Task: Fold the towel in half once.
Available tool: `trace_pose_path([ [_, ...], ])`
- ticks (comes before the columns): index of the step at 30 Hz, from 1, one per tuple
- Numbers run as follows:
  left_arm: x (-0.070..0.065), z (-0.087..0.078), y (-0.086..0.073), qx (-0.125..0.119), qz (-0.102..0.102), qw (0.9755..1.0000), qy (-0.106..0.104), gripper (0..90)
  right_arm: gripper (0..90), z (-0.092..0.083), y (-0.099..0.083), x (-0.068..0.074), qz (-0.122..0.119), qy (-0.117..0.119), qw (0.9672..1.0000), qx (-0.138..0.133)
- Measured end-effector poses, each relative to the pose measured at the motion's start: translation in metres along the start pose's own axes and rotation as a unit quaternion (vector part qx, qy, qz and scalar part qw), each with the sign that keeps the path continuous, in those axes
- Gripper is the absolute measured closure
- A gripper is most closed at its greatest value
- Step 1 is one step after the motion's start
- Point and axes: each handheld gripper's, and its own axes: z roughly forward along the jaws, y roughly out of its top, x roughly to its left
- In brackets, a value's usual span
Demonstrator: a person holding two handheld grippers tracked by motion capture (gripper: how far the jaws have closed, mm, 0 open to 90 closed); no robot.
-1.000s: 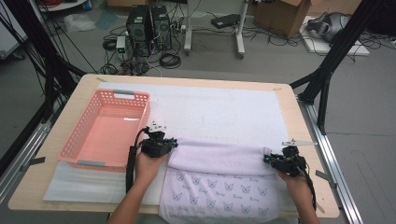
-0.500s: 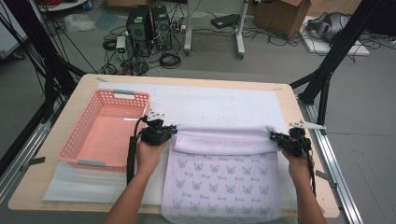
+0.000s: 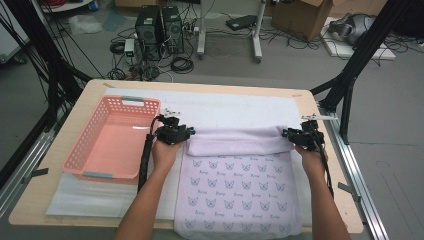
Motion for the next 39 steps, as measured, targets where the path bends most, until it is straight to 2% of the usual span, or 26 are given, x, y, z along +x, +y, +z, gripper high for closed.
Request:
trace_pose_path([
  [1,0.000,-0.004,-0.003,-0.016,-0.002,0.9998,-0.009,57.8,64.5,-0.003,0.000,-0.001,0.007,0.005,0.9999,-0.004],
  [2,-0.001,-0.006,-0.004,-0.021,-0.003,0.9997,-0.013,56.8,63.1,-0.007,-0.001,-0.003,0.010,0.006,0.9999,-0.010],
  [4,-0.003,-0.007,-0.006,-0.004,0.002,0.9995,-0.032,55.0,63.0,-0.014,-0.001,-0.005,0.014,0.008,0.9998,-0.013],
  [6,-0.007,-0.008,-0.008,0.014,0.015,0.9987,-0.045,54.5,62.9,-0.018,-0.002,-0.005,0.009,0.012,0.9999,-0.002],
  [8,-0.011,-0.006,-0.009,0.024,0.026,0.9982,-0.049,55.6,63.2,-0.018,-0.004,-0.005,0.005,0.023,0.9996,0.014],
  [10,-0.015,-0.004,-0.010,0.041,0.038,0.9975,-0.043,58.2,62.9,-0.015,-0.007,-0.003,0.002,0.022,0.9993,0.029],
  [13,-0.016,0.001,-0.015,0.068,0.032,0.9963,-0.040,66.7,64.4,-0.009,-0.013,-0.004,0.005,0.017,0.9989,0.043],
  [14,-0.018,0.001,-0.020,0.067,0.040,0.9962,-0.039,74.6,68.9,-0.008,-0.015,-0.005,0.009,0.020,0.9986,0.047],
  [15,-0.018,0.001,-0.022,0.076,0.046,0.9955,-0.034,84.4,76.5,-0.007,-0.018,-0.005,0.007,0.023,0.9983,0.052],
  [16,-0.017,0.002,-0.025,0.085,0.045,0.9947,-0.036,86.2,80.8,-0.007,-0.019,-0.005,0.006,0.027,0.9982,0.053],
  [17,-0.017,0.000,-0.027,0.073,0.036,0.9960,-0.037,86.7,83.8,-0.008,-0.021,-0.005,0.004,0.029,0.9981,0.054],
  [18,-0.016,-0.001,-0.028,0.071,0.031,0.9962,-0.039,87.0,85.1,-0.009,-0.023,-0.004,0.001,0.032,0.9979,0.057],
  [20,-0.016,-0.004,-0.029,0.066,0.033,0.9965,-0.038,87.1,86.0,-0.012,-0.026,-0.003,-0.002,0.036,0.9977,0.057],
  [24,-0.019,-0.017,-0.032,0.036,0.040,0.9974,-0.047,87.0,86.7,-0.024,-0.035,-0.002,-0.004,0.045,0.9981,0.043],
  [25,-0.020,-0.021,-0.034,0.026,0.044,0.9973,-0.053,86.9,86.8,-0.026,-0.036,-0.002,-0.006,0.047,0.9981,0.039],
  [27,-0.023,-0.030,-0.035,0.026,0.063,0.9961,-0.057,86.8,87.0,-0.034,-0.041,0.000,-0.009,0.052,0.9982,0.028],
  [29,-0.026,-0.041,-0.038,-0.008,0.071,0.9956,-0.061,86.8,87.2,-0.042,-0.047,0.003,-0.012,0.058,0.9981,0.019],
  [32,-0.030,-0.053,-0.043,-0.019,0.082,0.9941,-0.069,86.8,87.2,-0.054,-0.060,0.008,-0.015,0.068,0.9975,0.003],
  [34,-0.032,-0.059,-0.050,-0.028,0.080,0.9935,-0.077,86.8,87.3,-0.062,-0.069,0.013,-0.018,0.076,0.9969,-0.006],
  [39,-0.033,-0.071,-0.072,-0.031,0.074,0.9925,-0.092,86.9,87.3,-0.080,-0.090,0.022,-0.024,0.080,0.9964,-0.018],
])
